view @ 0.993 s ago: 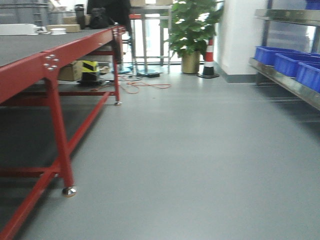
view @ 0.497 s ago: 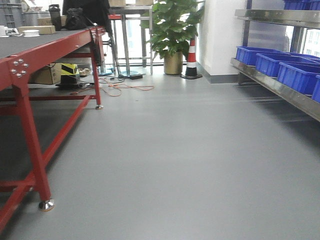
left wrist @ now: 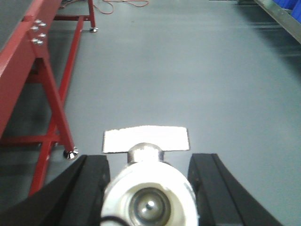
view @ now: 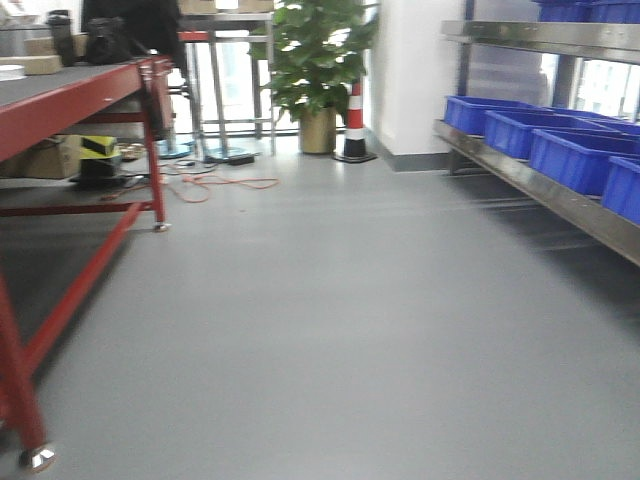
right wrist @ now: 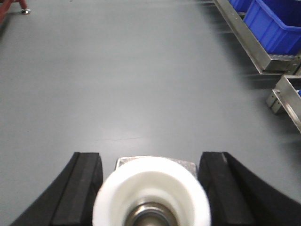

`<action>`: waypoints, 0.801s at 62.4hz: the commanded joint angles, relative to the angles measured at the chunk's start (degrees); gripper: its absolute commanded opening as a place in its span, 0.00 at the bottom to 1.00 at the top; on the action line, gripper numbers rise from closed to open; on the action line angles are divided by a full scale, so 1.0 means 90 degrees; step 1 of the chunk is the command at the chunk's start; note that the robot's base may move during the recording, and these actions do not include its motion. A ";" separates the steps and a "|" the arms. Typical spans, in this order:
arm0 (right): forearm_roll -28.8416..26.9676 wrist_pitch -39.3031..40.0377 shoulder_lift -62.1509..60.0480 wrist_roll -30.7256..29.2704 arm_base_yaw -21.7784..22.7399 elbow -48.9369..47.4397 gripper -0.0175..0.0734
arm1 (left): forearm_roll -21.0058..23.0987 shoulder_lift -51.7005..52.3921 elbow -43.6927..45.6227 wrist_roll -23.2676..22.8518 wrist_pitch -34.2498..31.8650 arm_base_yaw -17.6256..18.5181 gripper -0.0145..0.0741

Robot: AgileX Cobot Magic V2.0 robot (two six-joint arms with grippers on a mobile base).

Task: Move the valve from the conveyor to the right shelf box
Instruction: 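Drive the base to the steel shelf while holding both valves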

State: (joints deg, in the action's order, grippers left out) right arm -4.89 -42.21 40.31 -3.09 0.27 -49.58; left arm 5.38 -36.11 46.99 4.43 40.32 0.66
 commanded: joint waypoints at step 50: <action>0.0028 0.0421 -0.0034 -0.0004 0.0021 -0.0054 0.01 | 0.0060 0.0033 0.0044 -0.0025 -0.0305 0.0037 0.04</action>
State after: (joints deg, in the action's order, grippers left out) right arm -4.89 -42.21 40.31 -3.09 0.27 -49.58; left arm 5.38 -36.11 46.99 4.43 40.32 0.66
